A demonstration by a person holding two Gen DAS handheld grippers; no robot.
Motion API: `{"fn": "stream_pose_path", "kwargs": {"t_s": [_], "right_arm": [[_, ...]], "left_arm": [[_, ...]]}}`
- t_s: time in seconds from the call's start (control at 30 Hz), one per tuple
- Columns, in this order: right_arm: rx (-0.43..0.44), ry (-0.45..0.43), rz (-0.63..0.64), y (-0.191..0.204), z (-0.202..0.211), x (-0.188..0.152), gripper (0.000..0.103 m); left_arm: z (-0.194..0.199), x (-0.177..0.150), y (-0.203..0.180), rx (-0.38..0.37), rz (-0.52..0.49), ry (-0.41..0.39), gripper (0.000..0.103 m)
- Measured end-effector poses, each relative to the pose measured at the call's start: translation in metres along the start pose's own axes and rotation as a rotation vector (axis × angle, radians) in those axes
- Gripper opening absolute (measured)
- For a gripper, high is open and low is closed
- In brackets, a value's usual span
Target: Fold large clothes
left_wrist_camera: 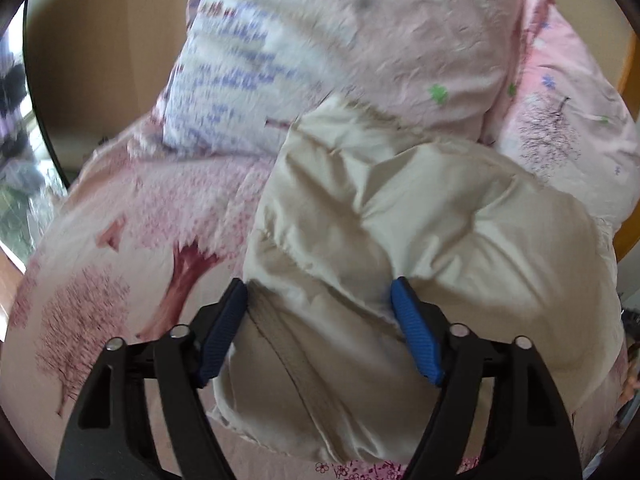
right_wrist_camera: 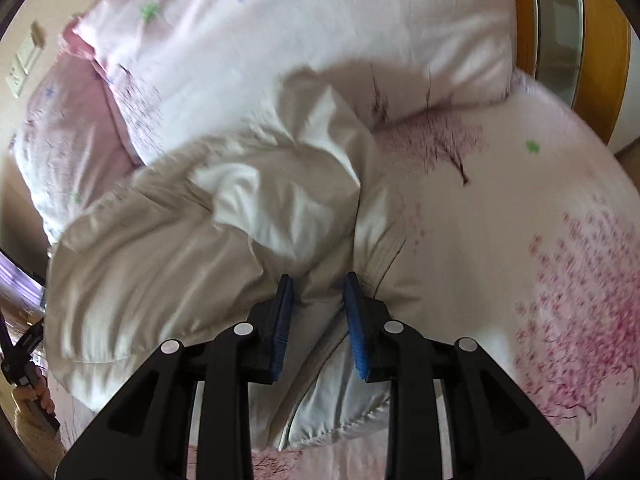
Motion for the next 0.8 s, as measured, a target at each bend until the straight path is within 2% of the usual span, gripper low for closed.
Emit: {"fn": "stream_pose_path", "kwargs": {"t_s": [0.2,0.33,0.4,0.47,0.5,0.57,0.63,0.8], "right_arm": [[0.036,0.029,-0.069,-0.01,-0.014,-0.002,0.027],[0.064,0.033,-0.111,-0.013,-0.004,0.001,0.029],[0.117,0.008,-0.157,-0.018,0.014,-0.001,0.038],[0.173,-0.056,-0.2,-0.023,0.041,-0.006,0.069],[0.182,-0.086,-0.217,-0.026,0.051,-0.009,0.074],[0.205,-0.128,-0.271,-0.037,0.072,-0.016,0.077],[0.235,-0.121,-0.35,-0.051,0.08,-0.021,0.08],[0.275,-0.03,-0.535,-0.079,0.07,-0.033,0.08]], "left_arm": [[-0.03,-0.021,0.027,-0.174,0.222,0.055,0.083],[-0.022,-0.023,0.031,-0.185,0.245,0.022,0.079],[-0.011,-0.028,0.036,-0.206,0.273,-0.007,0.077],[0.003,-0.034,0.044,-0.227,0.302,-0.05,0.077],[0.012,-0.039,0.049,-0.236,0.319,-0.075,0.077],[0.024,-0.049,0.057,-0.25,0.354,-0.106,0.079],[0.035,-0.061,0.065,-0.283,0.409,-0.134,0.082],[0.041,-0.081,0.073,-0.34,0.513,-0.147,0.084]]}}
Point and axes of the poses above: each gripper's, at about its wrist camera, not at the fingertips, and z roughly against the way its jaws point, y to its left, x to its top, the point moved 1 cm from there along -z, roughly the way its jaws point, and after that the axes turned 15 degrees about -z, right-handed, at the moved point
